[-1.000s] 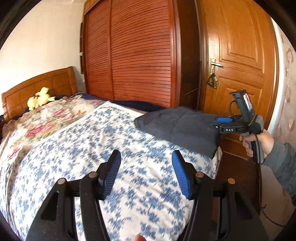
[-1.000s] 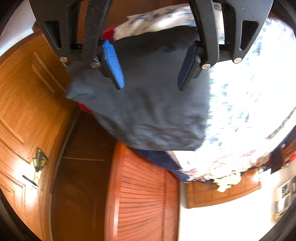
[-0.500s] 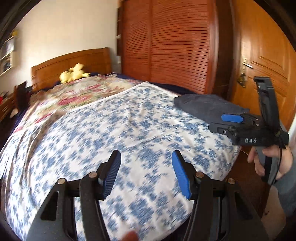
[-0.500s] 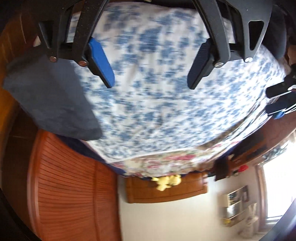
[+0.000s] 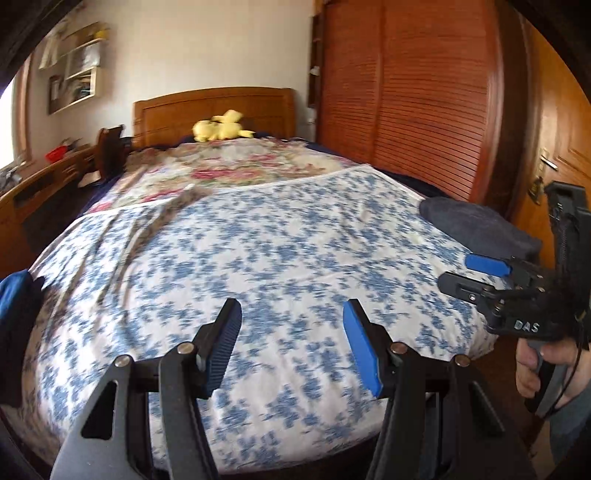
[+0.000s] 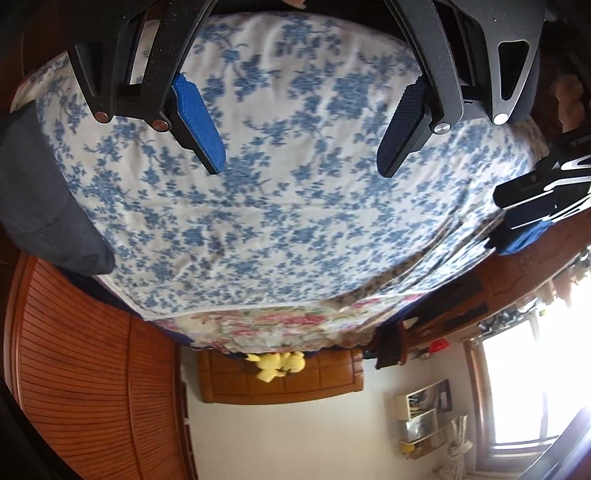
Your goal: Fold large clothes
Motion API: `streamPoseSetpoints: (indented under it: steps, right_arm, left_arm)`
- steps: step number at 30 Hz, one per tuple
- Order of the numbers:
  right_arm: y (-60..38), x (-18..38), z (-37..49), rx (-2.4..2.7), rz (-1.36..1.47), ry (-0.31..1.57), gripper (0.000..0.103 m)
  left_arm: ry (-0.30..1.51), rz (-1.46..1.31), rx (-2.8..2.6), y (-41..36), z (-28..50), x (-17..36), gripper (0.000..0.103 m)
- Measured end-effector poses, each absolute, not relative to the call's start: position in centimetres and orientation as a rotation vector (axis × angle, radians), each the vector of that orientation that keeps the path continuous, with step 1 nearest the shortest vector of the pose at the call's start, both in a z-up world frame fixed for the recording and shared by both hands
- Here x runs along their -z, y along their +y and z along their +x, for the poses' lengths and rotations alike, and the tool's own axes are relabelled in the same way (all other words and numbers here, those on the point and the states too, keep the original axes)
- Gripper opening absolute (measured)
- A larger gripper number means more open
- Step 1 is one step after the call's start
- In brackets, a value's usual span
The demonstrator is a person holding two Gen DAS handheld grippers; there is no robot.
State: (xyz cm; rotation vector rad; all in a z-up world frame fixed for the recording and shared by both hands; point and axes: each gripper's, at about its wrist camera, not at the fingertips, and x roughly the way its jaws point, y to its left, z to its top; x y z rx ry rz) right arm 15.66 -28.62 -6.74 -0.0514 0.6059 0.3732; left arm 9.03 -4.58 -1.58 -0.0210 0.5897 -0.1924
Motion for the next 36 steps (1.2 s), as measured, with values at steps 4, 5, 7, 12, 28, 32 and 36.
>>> streamPoseSetpoints:
  steps: [4, 5, 7, 12, 28, 32, 36]
  right_arm:
    - [-26.2, 6.0, 14.6, -0.402, -0.058, 0.566, 0.086]
    - [-25.6, 5.6, 14.3, -0.415, -0.052, 0.552, 0.086]
    - [-24.9, 5.1, 13.8, -0.431, -0.047, 0.532, 0.086]
    - [-23.1, 3.2, 12.5, -0.47, -0.033, 0.472, 0.086]
    - [-21.9, 1.8, 10.6, -0.486, -0.04, 0.412, 0.086]
    - [-21.9, 1.8, 10.5, -0.483, -0.041, 0.414, 0.086]
    - [-21.9, 1.9, 10.5, -0.482, -0.041, 0.414, 0.086]
  left_arm:
    - [0.563, -0.039, 0.13, -2.1, 8.1, 1.1, 0.057]
    - [0.553, -0.043, 0.112, -1.5, 7.8, 0.8, 0.057]
    - [0.529, -0.053, 0.081, -0.3, 7.1, 0.4, 0.057]
    - [0.481, -0.07, 0.026, 1.8, 5.5, -0.6, 0.057]
    - [0.422, -0.066, -0.007, 3.0, 3.5, -1.6, 0.057]
    - [0.421, -0.072, -0.006, 3.1, 3.4, -1.6, 0.057]
    - [0.42, -0.077, -0.006, 3.2, 3.4, -1.5, 0.057]
